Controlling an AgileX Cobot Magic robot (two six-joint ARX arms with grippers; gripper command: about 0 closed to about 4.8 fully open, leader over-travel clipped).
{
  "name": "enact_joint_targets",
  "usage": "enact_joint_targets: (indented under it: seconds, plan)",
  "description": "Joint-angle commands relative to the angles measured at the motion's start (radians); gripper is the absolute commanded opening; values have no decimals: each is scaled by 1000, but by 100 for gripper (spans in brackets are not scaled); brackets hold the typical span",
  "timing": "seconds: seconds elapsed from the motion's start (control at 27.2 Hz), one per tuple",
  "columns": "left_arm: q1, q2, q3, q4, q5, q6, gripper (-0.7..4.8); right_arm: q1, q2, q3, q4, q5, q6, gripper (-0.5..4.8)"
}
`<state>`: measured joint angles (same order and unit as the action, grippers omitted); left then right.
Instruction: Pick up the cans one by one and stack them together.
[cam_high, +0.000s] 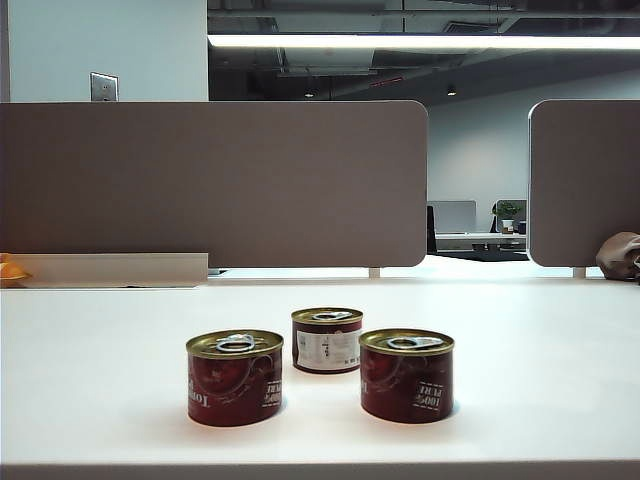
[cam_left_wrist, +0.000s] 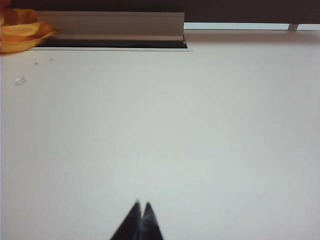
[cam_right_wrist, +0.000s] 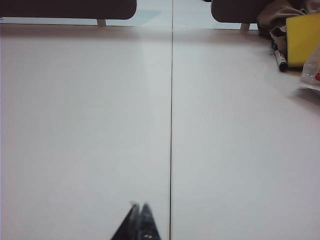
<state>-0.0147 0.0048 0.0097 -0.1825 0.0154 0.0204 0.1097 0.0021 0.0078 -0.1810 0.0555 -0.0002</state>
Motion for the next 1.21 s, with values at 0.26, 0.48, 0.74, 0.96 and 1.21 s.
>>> enact_joint_targets:
  seconds: [0.26, 0.48, 0.74, 0.96, 1.21]
  plan:
    - [0, 1, -2, -1, 5, -6, -5, -1, 0, -6, -1, -3, 4, -1]
    - [0, 1, -2, 0, 12, -23, -5, 0, 0, -6, -1, -10, 4, 0]
    - [0, 1, 144, 69, 303, -245, -5, 0, 0, 63, 109, -40, 459, 0]
    - [0, 1, 251, 72, 528, -243, -5, 0, 0, 121, 183, -389, 584, -1]
    - [0, 1, 277, 74, 750, -310, -5, 0, 0, 121, 263, -749, 684, -1]
